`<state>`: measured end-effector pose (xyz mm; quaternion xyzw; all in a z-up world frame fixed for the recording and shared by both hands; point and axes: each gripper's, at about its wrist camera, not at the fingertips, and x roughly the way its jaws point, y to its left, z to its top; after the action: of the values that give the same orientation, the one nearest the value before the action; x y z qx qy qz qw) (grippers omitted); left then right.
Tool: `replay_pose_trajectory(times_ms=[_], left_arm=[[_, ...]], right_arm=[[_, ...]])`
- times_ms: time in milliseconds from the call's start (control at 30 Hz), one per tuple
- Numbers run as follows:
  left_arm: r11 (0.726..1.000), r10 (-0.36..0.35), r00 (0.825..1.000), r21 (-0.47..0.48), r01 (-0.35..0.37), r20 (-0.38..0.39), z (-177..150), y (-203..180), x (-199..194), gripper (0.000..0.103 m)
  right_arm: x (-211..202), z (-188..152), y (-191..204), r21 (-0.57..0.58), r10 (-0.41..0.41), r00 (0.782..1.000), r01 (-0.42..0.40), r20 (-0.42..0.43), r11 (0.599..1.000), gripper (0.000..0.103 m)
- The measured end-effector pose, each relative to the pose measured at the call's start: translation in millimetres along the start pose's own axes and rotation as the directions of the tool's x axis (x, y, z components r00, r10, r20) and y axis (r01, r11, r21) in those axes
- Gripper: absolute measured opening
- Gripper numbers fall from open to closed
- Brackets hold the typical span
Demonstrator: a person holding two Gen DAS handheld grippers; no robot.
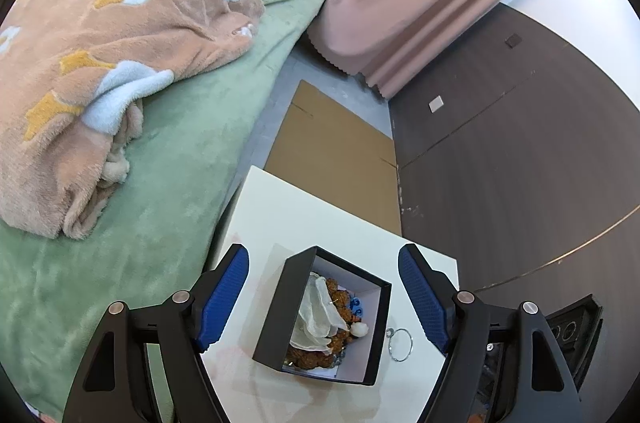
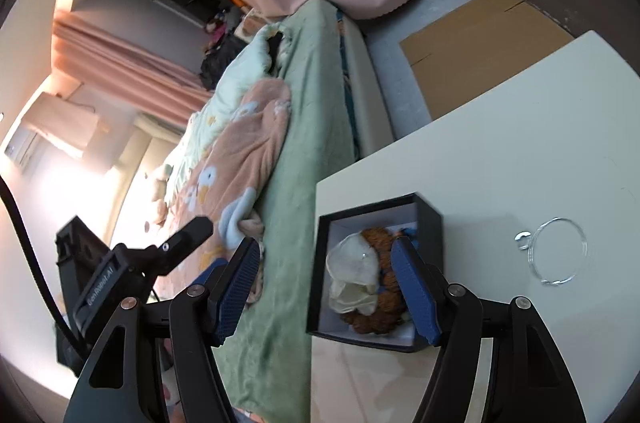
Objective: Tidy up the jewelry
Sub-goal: 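Drop the rudraksha bracelet and the fabric flower into the black box with both tools, then move the left tool to the silver hoop earring on the table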
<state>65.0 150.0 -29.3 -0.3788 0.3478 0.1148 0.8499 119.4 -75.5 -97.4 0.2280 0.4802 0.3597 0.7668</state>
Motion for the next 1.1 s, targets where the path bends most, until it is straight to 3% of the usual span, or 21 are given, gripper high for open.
replay_pose_trajectory(times_ms=[467,833,1100], left_arm=[[0.990,0.002,0.999,0.139,0.002,-0.033,-25,-37,11,0.078],[0.939,-0.064,0.995,0.333,0.087,-0.079,-64,-85,16,0.078],[0.911,-0.091,0.989,0.393,0.129,-0.113,-86,-104,25,0.074]], right_arm=[[-49,3,-36,0.041,-0.088,0.995,0.086,0.045,0.995,0.071],[-95,10,-76,0.101,-0.182,0.978,0.172,0.099,0.980,0.071],[-117,9,-97,0.124,-0.219,0.970,0.206,0.103,0.971,0.071]])
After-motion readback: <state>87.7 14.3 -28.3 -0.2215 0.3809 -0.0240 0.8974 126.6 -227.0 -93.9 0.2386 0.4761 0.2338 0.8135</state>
